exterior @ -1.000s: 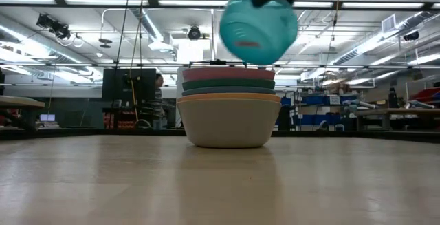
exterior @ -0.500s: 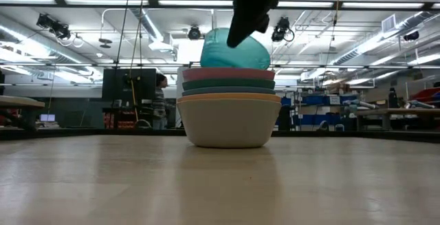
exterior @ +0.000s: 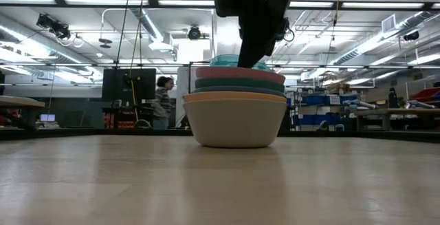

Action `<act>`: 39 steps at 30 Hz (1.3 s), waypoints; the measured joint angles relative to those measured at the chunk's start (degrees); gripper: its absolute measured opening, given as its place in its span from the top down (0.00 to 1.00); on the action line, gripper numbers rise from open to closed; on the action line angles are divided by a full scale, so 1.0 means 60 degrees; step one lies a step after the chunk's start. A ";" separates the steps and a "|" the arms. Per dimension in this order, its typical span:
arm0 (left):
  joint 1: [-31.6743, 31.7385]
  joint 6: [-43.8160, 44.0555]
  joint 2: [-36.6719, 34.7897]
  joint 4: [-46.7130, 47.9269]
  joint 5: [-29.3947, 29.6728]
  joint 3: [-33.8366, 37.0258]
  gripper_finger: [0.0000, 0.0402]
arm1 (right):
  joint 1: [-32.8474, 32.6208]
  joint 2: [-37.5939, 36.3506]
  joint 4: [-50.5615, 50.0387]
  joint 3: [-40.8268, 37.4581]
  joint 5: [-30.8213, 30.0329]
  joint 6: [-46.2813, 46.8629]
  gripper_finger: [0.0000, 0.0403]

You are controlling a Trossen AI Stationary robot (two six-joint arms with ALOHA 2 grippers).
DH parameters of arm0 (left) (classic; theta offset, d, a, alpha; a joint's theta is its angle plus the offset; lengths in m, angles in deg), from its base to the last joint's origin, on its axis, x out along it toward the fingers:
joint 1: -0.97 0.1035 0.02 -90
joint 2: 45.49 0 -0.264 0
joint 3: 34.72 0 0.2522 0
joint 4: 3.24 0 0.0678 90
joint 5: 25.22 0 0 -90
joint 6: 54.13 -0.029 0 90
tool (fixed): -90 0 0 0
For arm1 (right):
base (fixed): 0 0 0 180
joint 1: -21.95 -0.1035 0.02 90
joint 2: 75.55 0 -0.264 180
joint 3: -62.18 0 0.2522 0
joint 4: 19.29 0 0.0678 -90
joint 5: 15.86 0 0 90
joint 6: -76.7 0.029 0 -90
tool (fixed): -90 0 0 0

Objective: Nest bowls inside each other
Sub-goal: Stack the light blue bowl on top of the yellow bowl, then stack the light green bowl on top of the light blue bowl

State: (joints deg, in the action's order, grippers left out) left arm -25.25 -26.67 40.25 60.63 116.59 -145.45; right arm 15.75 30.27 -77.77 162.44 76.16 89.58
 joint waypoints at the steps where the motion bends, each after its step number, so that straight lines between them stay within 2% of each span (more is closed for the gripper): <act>1: 0.0000 0.0000 0.0000 -0.0004 0.0005 0.0000 0.29 | 0.0000 0.0000 0.0044 -0.0003 0.0133 0.0000 0.97; 8: 0.0000 -0.0007 0.0000 -0.0001 0.0031 0.0000 0.29 | -0.0207 -0.0003 0.0261 0.0391 0.0071 0.0004 0.76; 13: 0.0000 -0.0007 0.0000 0.0004 0.0033 0.0000 0.29 | -0.0402 -0.0001 -0.0197 0.0942 -0.0046 0.0073 0.63; 18: -0.0021 0.0094 0.0004 0.0113 0.0024 0.0000 0.29 | -0.0784 -0.0058 -0.1334 0.1235 -0.0552 0.0433 0.58; 22: -0.0085 0.0480 0.0004 0.0471 -0.0088 0.0000 0.29 | -0.1512 -0.0446 -0.3523 0.1235 -0.1236 0.1164 0.59; 26: -0.0190 0.0976 0.0004 0.0923 -0.0117 0.0000 0.29 | -0.2624 -0.0921 -0.5566 0.1235 -0.1482 0.2595 0.61; 29: -0.0297 0.1101 0.0004 0.0958 -0.0021 0.0000 0.29 | -0.3749 -0.1252 -0.6064 0.1231 -0.1490 0.3969 0.62; 35: -0.0334 0.0654 0.0004 0.0453 0.0180 0.0000 0.29 | -0.5942 -0.1439 -0.5764 0.0467 -0.1660 0.7595 0.62; 39: -0.0204 -0.0063 0.0004 -0.0304 0.0082 0.0000 0.29 | -0.7000 -0.1429 -0.4271 -0.0591 -0.1365 1.0169 0.63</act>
State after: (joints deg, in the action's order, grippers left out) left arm -26.47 -27.04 40.27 58.80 117.09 -145.45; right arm -26.25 21.70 -103.40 158.89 67.97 150.59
